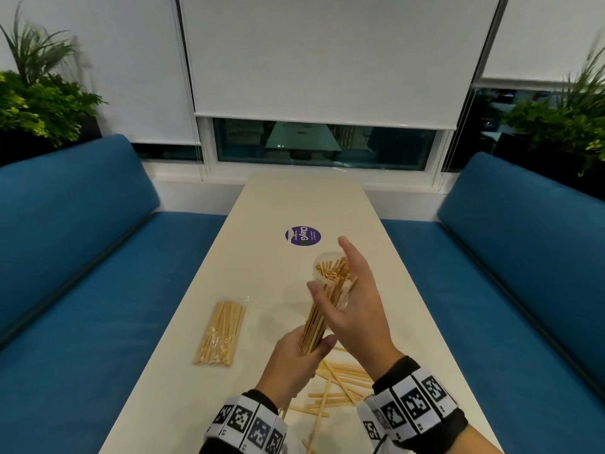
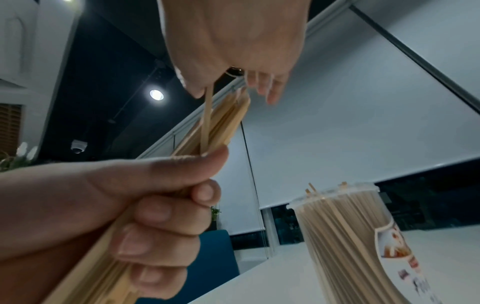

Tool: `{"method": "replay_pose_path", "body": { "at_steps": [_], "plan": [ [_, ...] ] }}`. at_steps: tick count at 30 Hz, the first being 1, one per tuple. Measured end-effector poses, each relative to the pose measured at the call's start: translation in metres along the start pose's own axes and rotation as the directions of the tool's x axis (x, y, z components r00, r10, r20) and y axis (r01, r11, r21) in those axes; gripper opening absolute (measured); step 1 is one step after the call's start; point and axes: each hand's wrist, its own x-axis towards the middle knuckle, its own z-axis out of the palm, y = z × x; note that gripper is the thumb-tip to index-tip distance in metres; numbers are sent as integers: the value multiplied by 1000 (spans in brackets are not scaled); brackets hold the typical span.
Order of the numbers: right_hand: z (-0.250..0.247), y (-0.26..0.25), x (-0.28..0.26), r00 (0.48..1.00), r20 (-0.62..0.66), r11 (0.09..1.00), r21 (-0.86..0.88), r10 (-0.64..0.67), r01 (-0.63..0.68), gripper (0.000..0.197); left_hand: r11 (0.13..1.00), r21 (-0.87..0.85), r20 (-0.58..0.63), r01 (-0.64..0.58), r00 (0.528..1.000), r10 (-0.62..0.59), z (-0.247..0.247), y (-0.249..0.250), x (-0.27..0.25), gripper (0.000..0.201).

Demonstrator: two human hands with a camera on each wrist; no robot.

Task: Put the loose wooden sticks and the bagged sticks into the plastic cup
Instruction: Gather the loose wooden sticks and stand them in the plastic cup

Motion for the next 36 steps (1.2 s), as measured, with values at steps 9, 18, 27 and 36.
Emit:
{"method": "replay_pose_path", "body": {
  "at_steps": [9,18,27,36],
  "plan": [
    [1,1,0,964,-253,968,210,-78,134,77,999,-9,13,-33,999,34,-2,2,-5,19],
    [-4,6,4,968,-57,941,-254,-245,223,57,1000,22,86,13,996,-15,2,0,-7,26],
    [-6,8,0,977,190,979,-192,101,-64,76,997,-68,127,20,992,-11,-1,11,-9,28],
    [5,-1,-25,858,320,785,361,403,-503,91,1000,20,119,-24,993,21,0,32,-11,20]
  ]
}}
